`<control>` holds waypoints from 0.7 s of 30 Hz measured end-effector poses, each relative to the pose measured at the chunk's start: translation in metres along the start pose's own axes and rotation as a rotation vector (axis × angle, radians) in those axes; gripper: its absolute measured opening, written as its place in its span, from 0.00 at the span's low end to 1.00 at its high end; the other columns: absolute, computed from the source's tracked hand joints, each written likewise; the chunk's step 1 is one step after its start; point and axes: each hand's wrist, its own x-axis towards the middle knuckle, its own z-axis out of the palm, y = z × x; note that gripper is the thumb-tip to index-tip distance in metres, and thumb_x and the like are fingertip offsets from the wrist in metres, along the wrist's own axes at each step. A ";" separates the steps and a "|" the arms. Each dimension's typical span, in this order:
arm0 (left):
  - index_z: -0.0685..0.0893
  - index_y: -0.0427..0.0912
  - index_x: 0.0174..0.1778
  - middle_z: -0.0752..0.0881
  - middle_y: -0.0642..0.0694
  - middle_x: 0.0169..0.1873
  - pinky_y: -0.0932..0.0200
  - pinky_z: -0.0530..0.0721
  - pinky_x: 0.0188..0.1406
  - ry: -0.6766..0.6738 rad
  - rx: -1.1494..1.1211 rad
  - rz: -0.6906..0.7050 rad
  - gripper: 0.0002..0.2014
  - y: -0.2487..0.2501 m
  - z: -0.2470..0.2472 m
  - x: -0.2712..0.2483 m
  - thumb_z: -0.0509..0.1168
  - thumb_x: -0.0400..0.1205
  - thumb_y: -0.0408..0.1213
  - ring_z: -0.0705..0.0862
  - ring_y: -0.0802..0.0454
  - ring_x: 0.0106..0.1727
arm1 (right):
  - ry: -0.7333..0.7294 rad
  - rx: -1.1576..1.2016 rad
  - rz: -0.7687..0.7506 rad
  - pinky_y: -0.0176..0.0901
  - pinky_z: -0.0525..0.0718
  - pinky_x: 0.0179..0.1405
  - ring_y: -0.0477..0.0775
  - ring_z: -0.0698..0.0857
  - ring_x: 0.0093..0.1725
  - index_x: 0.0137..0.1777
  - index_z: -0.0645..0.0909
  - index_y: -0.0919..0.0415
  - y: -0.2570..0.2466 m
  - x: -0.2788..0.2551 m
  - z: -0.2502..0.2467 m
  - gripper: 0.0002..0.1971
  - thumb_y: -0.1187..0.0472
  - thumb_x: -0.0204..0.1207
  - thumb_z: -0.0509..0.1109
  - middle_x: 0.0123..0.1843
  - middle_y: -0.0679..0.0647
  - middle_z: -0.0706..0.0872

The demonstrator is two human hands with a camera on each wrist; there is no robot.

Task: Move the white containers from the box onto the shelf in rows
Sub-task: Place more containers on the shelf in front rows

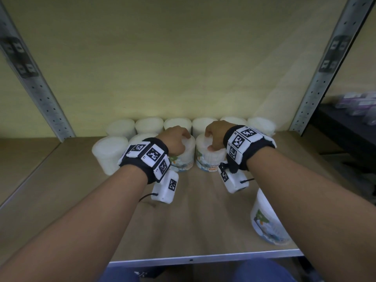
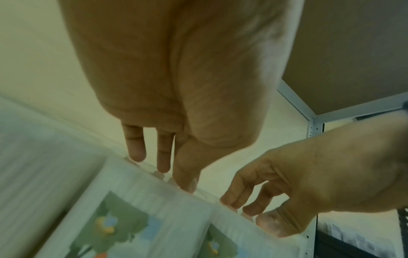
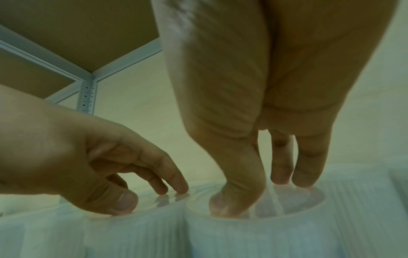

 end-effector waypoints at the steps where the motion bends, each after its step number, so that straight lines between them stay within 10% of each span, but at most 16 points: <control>1: 0.71 0.46 0.76 0.71 0.44 0.76 0.57 0.73 0.68 -0.016 -0.010 0.006 0.25 0.000 -0.001 -0.001 0.59 0.82 0.28 0.73 0.45 0.74 | 0.007 -0.003 0.001 0.44 0.76 0.70 0.58 0.77 0.74 0.75 0.73 0.66 0.001 0.000 0.001 0.29 0.52 0.78 0.70 0.75 0.61 0.77; 8: 0.79 0.41 0.66 0.78 0.41 0.67 0.52 0.76 0.68 0.233 -0.079 -0.062 0.18 -0.004 0.007 0.001 0.66 0.81 0.43 0.76 0.44 0.68 | 0.007 0.009 -0.007 0.45 0.76 0.71 0.59 0.77 0.73 0.75 0.73 0.67 0.000 -0.002 -0.002 0.29 0.53 0.78 0.70 0.75 0.61 0.76; 21: 0.75 0.40 0.72 0.75 0.39 0.71 0.44 0.75 0.70 0.147 0.088 -0.093 0.26 0.000 0.013 0.008 0.65 0.81 0.50 0.73 0.41 0.72 | 0.017 -0.006 -0.018 0.44 0.76 0.71 0.59 0.78 0.73 0.75 0.73 0.67 0.001 -0.003 0.001 0.28 0.53 0.79 0.70 0.75 0.62 0.77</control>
